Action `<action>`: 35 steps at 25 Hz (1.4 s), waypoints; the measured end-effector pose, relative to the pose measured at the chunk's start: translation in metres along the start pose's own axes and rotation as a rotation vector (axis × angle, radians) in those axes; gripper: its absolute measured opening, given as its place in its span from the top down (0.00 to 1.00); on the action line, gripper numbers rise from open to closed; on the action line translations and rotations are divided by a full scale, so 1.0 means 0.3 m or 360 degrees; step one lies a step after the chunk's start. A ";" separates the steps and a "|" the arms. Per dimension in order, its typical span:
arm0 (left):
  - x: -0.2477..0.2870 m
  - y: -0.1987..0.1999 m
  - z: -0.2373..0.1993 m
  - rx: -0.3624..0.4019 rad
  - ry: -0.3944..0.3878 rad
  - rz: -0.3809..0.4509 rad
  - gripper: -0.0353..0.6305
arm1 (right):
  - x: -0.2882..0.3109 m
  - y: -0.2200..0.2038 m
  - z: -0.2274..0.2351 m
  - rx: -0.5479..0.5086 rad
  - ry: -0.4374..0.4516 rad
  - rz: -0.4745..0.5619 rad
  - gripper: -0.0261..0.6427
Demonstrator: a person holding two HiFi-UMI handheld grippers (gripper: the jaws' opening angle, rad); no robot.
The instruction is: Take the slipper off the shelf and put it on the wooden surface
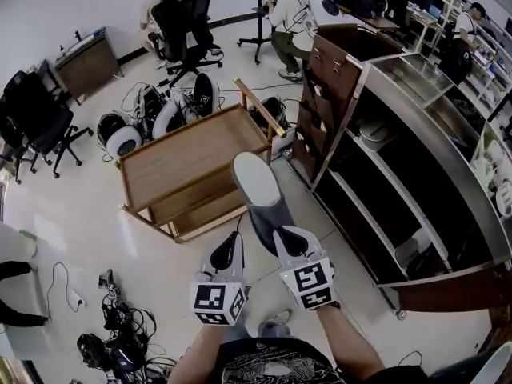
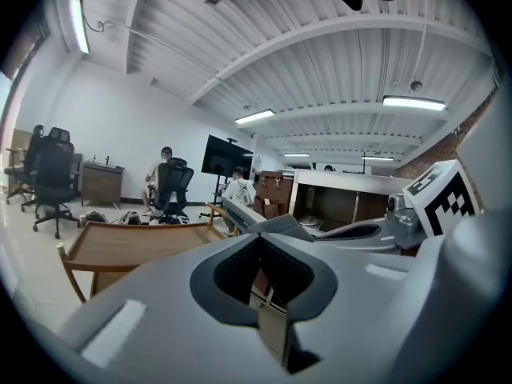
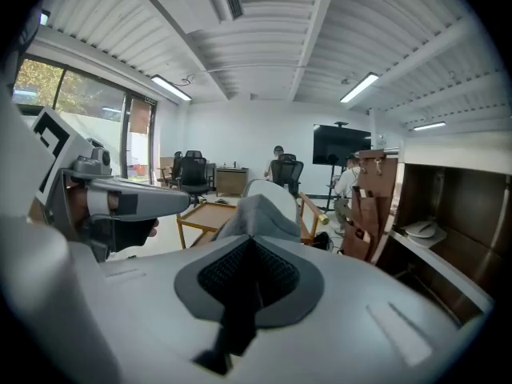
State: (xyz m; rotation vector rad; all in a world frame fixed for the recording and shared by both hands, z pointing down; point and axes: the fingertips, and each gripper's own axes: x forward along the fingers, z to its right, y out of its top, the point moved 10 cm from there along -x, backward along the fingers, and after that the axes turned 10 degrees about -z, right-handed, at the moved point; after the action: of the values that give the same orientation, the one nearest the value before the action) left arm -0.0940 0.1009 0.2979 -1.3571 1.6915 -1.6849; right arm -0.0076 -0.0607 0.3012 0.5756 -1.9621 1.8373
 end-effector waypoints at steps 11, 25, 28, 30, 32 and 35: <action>-0.129 0.039 -0.385 -0.0075 0.0215 0.0072 0.94 | 0.280 0.178 -0.273 -0.0117 0.0156 0.0007 0.94; -0.090 0.002 -0.692 -0.0115 0.0239 0.0043 0.94 | 0.528 0.200 -0.453 -0.0122 0.0150 -0.0020 0.94; -0.057 -0.032 -0.730 -0.0112 0.0250 0.0033 0.94 | 0.578 0.161 -0.477 -0.0114 0.0152 -0.0035 0.94; -0.038 -0.058 -0.749 -0.0123 0.0267 0.0033 0.94 | 0.607 0.127 -0.488 -0.0111 0.0162 -0.0046 0.94; -0.018 -0.085 -0.761 -0.0137 0.0284 0.0033 0.94 | 0.634 0.086 -0.492 -0.0114 0.0174 -0.0059 0.94; 0.016 -0.154 -0.761 -0.0148 0.0297 0.0038 0.94 | 0.671 0.007 -0.485 -0.0133 0.0186 -0.0076 0.94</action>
State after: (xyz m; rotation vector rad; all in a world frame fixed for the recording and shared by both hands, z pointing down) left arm -0.2673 0.2283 0.3872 -1.2476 1.9029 -1.7877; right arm -0.1772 0.0783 0.4179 0.4744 -1.9213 1.7112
